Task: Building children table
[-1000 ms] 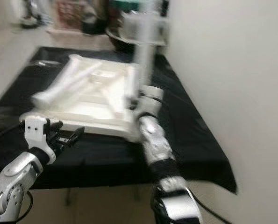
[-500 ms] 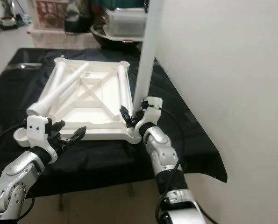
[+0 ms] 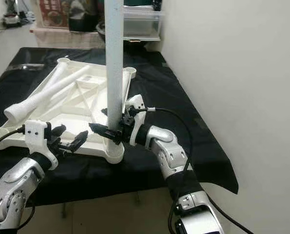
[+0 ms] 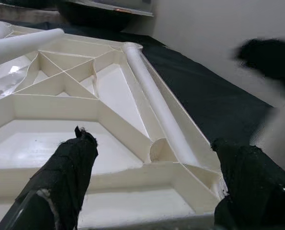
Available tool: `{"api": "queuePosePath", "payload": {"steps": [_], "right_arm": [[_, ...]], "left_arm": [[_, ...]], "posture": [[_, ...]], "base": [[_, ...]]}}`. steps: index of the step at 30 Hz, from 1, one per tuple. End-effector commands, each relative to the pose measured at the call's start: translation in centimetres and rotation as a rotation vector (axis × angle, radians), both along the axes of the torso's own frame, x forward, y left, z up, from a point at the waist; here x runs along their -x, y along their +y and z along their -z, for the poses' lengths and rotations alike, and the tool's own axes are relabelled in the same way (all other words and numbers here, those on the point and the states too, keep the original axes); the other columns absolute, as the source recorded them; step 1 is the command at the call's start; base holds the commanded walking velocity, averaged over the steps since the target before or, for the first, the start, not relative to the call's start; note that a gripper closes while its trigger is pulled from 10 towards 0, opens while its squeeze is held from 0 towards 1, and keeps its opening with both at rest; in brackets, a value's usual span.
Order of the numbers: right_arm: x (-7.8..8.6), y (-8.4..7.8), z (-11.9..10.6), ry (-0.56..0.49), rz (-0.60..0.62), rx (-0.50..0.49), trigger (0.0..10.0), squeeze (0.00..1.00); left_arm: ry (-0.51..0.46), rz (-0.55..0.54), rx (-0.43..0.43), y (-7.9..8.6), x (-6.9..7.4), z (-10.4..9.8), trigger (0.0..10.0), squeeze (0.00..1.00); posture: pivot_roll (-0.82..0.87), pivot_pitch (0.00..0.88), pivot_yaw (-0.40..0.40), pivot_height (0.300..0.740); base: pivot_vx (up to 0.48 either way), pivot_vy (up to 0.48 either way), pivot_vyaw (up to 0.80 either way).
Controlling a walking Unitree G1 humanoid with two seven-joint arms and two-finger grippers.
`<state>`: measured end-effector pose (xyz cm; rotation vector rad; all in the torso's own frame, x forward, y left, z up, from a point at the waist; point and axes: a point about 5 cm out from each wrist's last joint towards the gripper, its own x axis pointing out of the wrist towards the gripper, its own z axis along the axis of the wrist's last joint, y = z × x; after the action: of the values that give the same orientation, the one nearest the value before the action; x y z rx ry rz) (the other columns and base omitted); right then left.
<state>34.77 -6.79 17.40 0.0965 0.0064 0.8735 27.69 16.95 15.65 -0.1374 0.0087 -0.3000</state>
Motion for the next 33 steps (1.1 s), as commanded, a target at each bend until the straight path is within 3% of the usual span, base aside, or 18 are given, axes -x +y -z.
{"api": "queuePosePath", "payload": {"steps": [1, 5, 8, 9, 11, 14, 15, 16, 18, 19, 20, 21, 23, 29, 30, 31, 32, 33], "right_arm": [[-2.2, -4.0, 3.4, 0.178, 0.576, 0.118, 0.0, 0.0], [-1.2, -7.0, 4.8, 0.206, 0.906, 0.157, 0.0, 0.0], [-0.4, -7.1, 5.3, 0.233, 0.93, 0.162, 0.0, 0.0], [-0.3, -6.1, 5.1, 0.241, 0.856, 0.149, 10.0, 0.0], [-0.2, -5.0, 4.7, 0.237, 0.771, 0.121, 10.0, 0.0], [-0.3, -4.6, 4.4, 0.228, 0.77, 0.106, 10.0, 0.0], [-0.5, -3.7, 2.9, 0.158, 0.696, 0.02, 10.0, 0.82], [-0.5, -2.8, 1.1, 0.085, 0.588, -0.075, 10.0, 1.0], [-0.4, -2.3, -0.2, 0.032, 0.517, -0.137, 10.0, 1.0], [-0.3, -1.6, -1.6, -0.02, 0.377, -0.162, 10.0, 1.0], [-0.3, -1.6, -1.6, -0.02, 0.377, -0.162, 10.0, 1.0], [-0.1, -1.3, -3.2, -0.098, 0.186, -0.135, 10.0, 0.0], [-0.1, -1.3, -3.2, -0.098, 0.186, -0.135, 10.0, 0.0], [-0.2, -1.5, -4.2, -0.185, -0.051, -0.027, 10.0, 0.0], [0.3, -1.3, -3.8, -0.193, -0.165, 0.002, 10.0, 0.0], [1.0, -1.2, -3.3, -0.186, -0.269, 0.025, 6.8, 0.0], [1.0, -1.2, -3.3, -0.186, -0.269, 0.025, 6.8, 0.0], [1.9, -1.0, -2.7, -0.175, -0.381, 0.053, 3.7, 0.0]], "left_arm": [[0.013, -0.007, 0.007, 0.1, 0.1, 0.3, 10.0, 0.0], [0.013, 0.002, 0.0, -0.1, 0.3, 0.3, 10.0, 0.0], [0.014, 0.01, 0.022, -0.1, 0.2, 0.1, 10.0, 0.0], [0.013, 0.017, 0.014, -0.2, 0.2, 0.1, 10.0, 0.0], [0.012, 0.025, -0.001, -0.3, 0.2, 0.2, 10.0, 0.0], [0.011, 0.026, -0.004, -0.3, 0.1, 0.2, 10.0, 0.0], [0.01, 0.024, 0.008, -0.3, 0.0, 0.1, 10.0, 0.0], [0.007, 0.023, 0.001, -0.3, 0.0, 0.1, 10.0, 0.0], [0.006, 0.021, -0.004, -0.3, 0.0, 0.1, 10.0, 0.0], [0.006, 0.018, 0.013, -0.2, -0.1, 0.0, 10.0, 0.0], [0.006, 0.018, 0.013, -0.2, -0.1, 0.0, 10.0, 0.0], [0.005, 0.019, 0.019, -0.1, -0.1, 0.0, 10.0, 0.0], [0.005, 0.019, 0.019, -0.1, -0.1, 0.0, 10.0, 0.0], [0.004, 0.018, 0.014, -0.1, -0.2, 0.1, 10.0, 0.0], [0.004, 0.017, 0.011, -0.1, -0.2, 0.1, 10.0, 0.0], [0.004, 0.016, 0.016, 0.0, -0.2, 0.1, 10.0, 0.0], [0.004, 0.016, 0.016, 0.0, -0.2, 0.1, 10.0, 0.0], [0.002, 0.019, 0.025, -0.1, -0.2, 0.1, 10.0, 0.0]], "posture": [[0.08, 0.0, -0.115, 0.74], [0.08, 0.0, -0.107, 0.74], [0.06, 0.0, -0.093, 0.74], [0.06, 0.0, -0.092, 0.74], [0.05, 0.0, -0.091, 0.74], [0.05, 0.0, -0.091, 0.74], [0.05, 0.0, -0.091, 0.74], [0.05, 0.0, -0.093, 0.74], [0.05, 0.0, -0.094, 0.74], [0.06, 0.0, -0.093, 0.74], [0.06, 0.0, -0.093, 0.74], [0.05, 0.0, -0.094, 0.74], [0.05, 0.0, -0.094, 0.74], [0.06, 0.0, -0.104, 0.74], [0.07, 0.0, -0.106, 0.74], [0.08, 0.0, -0.107, 0.74], [0.08, 0.0, -0.107, 0.74], [0.08, 0.0, -0.107, 0.74]], "base": [[0.0, 0.0, 0.0], [0.0, 0.0, 0.0], [0.0, 0.0, 0.0], [0.0, 0.0, 0.0], [0.0, 0.0, 0.0], [0.0, 0.0, 0.0], [0.0, 0.0, 0.0], [0.0, 0.0, 0.0], [0.0, 0.0, 0.0], [0.0, 0.0, 0.0], [0.0, 0.0, 0.0], [0.0, 0.0, 0.0], [0.0, 0.0, 0.0], [0.0, 0.0, 0.0], [0.0, 0.0, 0.0], [0.0, 0.0, 0.0], [0.0, 0.0, 0.0], [0.0, 0.0, 0.0]]}}
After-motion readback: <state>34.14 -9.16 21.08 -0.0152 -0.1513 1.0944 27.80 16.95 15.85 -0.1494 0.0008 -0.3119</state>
